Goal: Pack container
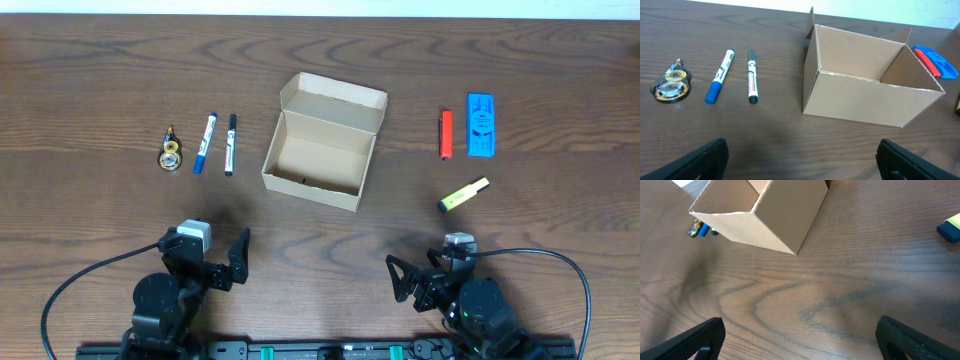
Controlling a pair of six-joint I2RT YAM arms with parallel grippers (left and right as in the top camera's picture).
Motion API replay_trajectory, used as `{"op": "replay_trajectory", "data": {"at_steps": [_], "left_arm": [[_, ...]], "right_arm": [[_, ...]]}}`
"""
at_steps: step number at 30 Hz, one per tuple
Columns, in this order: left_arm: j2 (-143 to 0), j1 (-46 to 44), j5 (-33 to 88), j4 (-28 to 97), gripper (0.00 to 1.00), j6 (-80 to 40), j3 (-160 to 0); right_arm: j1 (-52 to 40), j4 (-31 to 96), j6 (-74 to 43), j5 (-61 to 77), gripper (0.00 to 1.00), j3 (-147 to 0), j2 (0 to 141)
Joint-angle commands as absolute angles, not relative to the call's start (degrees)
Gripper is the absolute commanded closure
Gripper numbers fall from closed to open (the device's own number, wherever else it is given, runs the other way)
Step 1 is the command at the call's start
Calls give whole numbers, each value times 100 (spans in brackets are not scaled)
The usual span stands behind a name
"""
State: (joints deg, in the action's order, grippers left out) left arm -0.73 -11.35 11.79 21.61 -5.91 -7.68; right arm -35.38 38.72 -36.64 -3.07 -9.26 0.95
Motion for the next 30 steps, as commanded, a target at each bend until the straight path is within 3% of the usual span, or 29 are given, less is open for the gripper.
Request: {"op": "replay_trajectory", "data": {"at_steps": [1, 13, 21, 30], "left_arm": [[-25, -1164, 1194, 2163, 5, -513, -646], [-25, -1164, 1194, 2163, 5, -513, -646], [-25, -1164, 1194, 2161, 5, -513, -646], [-25, -1164, 1194, 2163, 5, -513, -646]], "right_arm": [[-3479, 3859, -3594, -384, 1, -904, 34], [-3479, 3785, -3599, -388, 1, -904, 34], [-3481, 3000, -4180, -248, 1, -902, 34], [-3308, 2379, -3430, -552, 1, -932, 285]]}}
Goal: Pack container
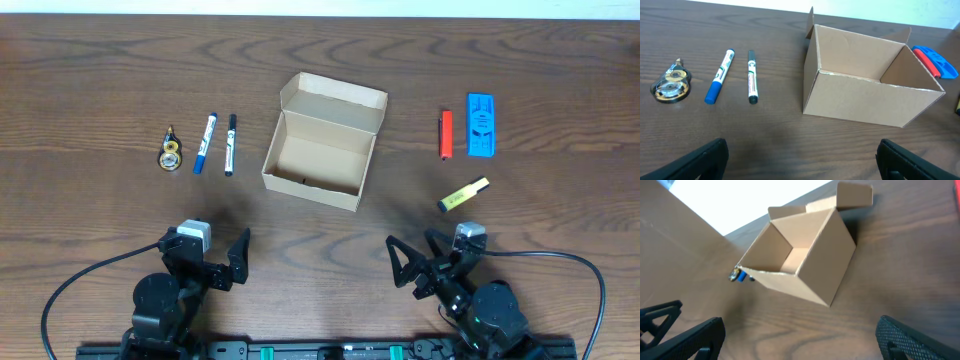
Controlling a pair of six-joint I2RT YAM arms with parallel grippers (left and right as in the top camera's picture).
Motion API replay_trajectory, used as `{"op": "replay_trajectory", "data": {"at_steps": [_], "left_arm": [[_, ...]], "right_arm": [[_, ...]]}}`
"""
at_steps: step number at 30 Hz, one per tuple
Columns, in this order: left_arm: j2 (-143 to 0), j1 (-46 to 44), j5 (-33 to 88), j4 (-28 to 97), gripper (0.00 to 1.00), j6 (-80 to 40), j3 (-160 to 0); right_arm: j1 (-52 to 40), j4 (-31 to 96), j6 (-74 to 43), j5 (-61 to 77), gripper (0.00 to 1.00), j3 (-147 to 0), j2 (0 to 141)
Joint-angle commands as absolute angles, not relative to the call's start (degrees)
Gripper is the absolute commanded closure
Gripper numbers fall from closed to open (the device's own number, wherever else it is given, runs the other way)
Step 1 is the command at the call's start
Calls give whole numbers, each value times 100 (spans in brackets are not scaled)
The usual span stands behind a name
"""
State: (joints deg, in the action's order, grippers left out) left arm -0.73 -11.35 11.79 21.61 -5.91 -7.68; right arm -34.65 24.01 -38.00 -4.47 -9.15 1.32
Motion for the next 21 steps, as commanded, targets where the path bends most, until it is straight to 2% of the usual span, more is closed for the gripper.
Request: {"op": "replay_trajectory", "data": {"at_steps": [1, 9, 16, 21], "left_arm": [[-25, -1164, 1194, 2161, 5, -513, -646], [-25, -1164, 1194, 2163, 5, -510, -646], [-25, -1164, 1194, 2161, 5, -510, -646], [-25, -1164, 1194, 2163, 5, -513, -646]], "right_arm": [[-3258, 2377, -3354, -537, 1, -965, 399], [-2558, 2176, -2565, -600, 1, -1651, 2027], [-1761, 1841, -1975, -51, 1, -2775, 4193], [-1804, 1844, -1966, 163, 9, -3837, 5833]]}}
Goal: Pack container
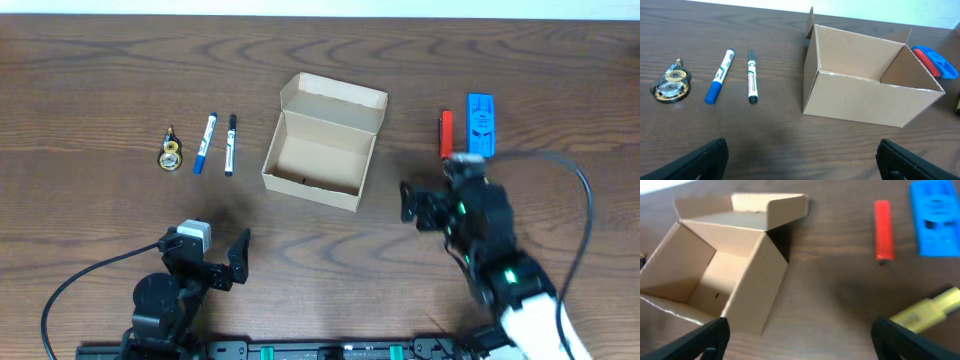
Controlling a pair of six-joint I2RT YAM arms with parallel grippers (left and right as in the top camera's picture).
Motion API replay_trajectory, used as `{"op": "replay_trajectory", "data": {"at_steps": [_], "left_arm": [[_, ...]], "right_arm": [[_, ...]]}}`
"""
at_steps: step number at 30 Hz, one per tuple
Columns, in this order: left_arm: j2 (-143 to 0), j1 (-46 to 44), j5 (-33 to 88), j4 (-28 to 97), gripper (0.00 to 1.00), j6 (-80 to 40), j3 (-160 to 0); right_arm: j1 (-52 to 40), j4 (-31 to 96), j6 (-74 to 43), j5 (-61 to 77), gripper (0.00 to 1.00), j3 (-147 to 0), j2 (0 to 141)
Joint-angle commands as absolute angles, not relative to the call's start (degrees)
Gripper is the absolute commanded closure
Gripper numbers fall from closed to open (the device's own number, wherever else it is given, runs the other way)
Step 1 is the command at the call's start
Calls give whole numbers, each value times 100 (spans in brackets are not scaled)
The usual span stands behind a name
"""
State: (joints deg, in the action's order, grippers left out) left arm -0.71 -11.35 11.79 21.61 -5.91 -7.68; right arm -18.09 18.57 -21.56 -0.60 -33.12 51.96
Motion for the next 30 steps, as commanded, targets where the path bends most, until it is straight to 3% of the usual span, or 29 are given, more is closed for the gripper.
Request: {"op": "replay_trajectory", "data": {"at_steps": [1, 8, 18, 30], "left_arm": [[-25, -1164, 1194, 2163, 5, -510, -646], [-25, -1162, 1194, 2163, 5, -513, -646], [-25, -1164, 1194, 2163, 5, -513, -646], [-25, -1164, 1194, 2163, 5, -513, -646]], "right_arm": [[-1835, 1846, -1968, 180, 9, -4036, 6104], [-2283, 1905, -2388, 257, 6, -5214, 7778], [-2720, 2169, -3275, -628, 17, -5502, 8722], [-2757, 2182, -3050, -746, 61, -5502, 9083]]}}
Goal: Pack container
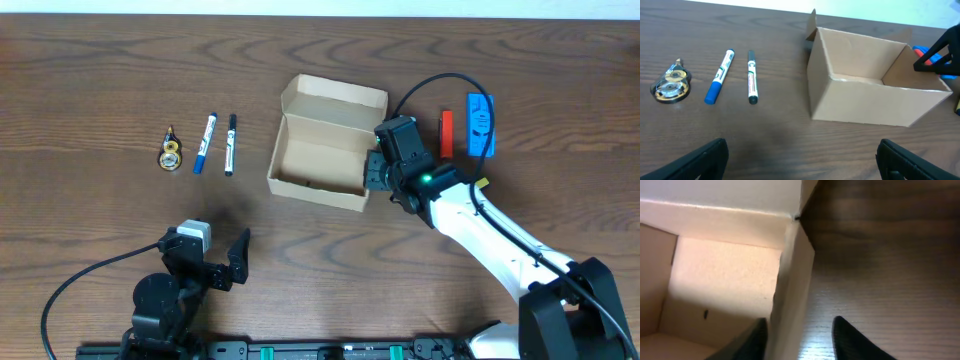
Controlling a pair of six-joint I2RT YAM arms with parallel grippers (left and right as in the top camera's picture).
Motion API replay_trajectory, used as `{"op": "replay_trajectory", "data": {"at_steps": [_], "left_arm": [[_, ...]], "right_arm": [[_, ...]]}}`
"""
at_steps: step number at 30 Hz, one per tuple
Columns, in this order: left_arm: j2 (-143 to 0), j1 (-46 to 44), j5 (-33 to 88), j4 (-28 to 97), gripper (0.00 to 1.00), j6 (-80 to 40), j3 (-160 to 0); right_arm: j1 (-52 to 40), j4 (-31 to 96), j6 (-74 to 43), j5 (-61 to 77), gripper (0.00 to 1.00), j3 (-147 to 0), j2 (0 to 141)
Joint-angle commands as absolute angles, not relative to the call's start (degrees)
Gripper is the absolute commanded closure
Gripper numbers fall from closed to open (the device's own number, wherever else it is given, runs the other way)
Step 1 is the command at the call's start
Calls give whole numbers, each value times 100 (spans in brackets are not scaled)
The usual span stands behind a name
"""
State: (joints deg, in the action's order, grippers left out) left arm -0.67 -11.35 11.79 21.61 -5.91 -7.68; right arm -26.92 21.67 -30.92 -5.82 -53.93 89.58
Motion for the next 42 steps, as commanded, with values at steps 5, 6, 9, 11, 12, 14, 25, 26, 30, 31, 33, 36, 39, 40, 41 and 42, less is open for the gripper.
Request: {"op": "replay_trajectory", "data": {"at_steps": [5, 6, 9, 11, 12, 14, 25, 26, 30, 31, 33, 36, 39, 40, 41, 42], "left_arm": [[-25, -1164, 1194, 2163, 5, -510, -646], [-25, -1164, 1194, 2163, 5, -513, -646], [-25, -1164, 1194, 2163, 5, -513, -646], [-25, -1164, 1194, 2163, 5, -510, -646], [-25, -1164, 1194, 2163, 5, -510, -646], [-25, -1164, 1194, 2163, 5, -513, -646], [-25, -1164, 1194, 2163, 5, -510, -646], [-25, -1164, 1194, 2163, 5, -510, -646], [-25, -1164, 1194, 2163, 5, -510, -646], [-25, -1164, 1194, 2163, 5, -513, -646], [-25, -1164, 1194, 2161, 5, -513, -646], [-25, -1164, 1194, 2161, 5, -513, -646], [-25, -1164, 1194, 2161, 5, -510, -646], [-25, -1164, 1194, 2161, 5, -510, -646], [-25, -1164, 1194, 2163, 5, -513, -646], [-25, -1164, 1194, 2163, 5, -510, -646]], "right_arm": [[-2746, 2145, -2663, -1017, 65, -5502, 9094], [-2746, 2137, -2554, -1037, 65, -5502, 9094], [-2746, 2099, -2298, -1057, 64, -5502, 9094], [-2740, 2075, -2187, -1066, 64, -5502, 9094], [-2740, 2064, -2156, -1087, 64, -5502, 9094], [-2740, 2053, -2040, -1142, 66, -5502, 9094], [-2740, 2110, -1959, -661, 1, -5935, 8742], [-2731, 2156, -1918, -716, 1, -6064, 8606], [-2541, 2163, -1219, -773, 1, -6543, 7937], [-2471, 2161, -1068, -775, 1, -6602, 7804], [-2327, 2156, -773, -773, 1, -6654, 7559], [-2119, 2174, -567, -770, 1, -6654, 7229], [-2034, 2320, -532, -770, 1, -6654, 7017], [-2023, 2373, -395, -786, 1, -6652, 7004], [-1999, 2443, -169, -987, 1, -6652, 7015], [-1964, 2532, -169, -1315, 1, -6652, 7057]]}}
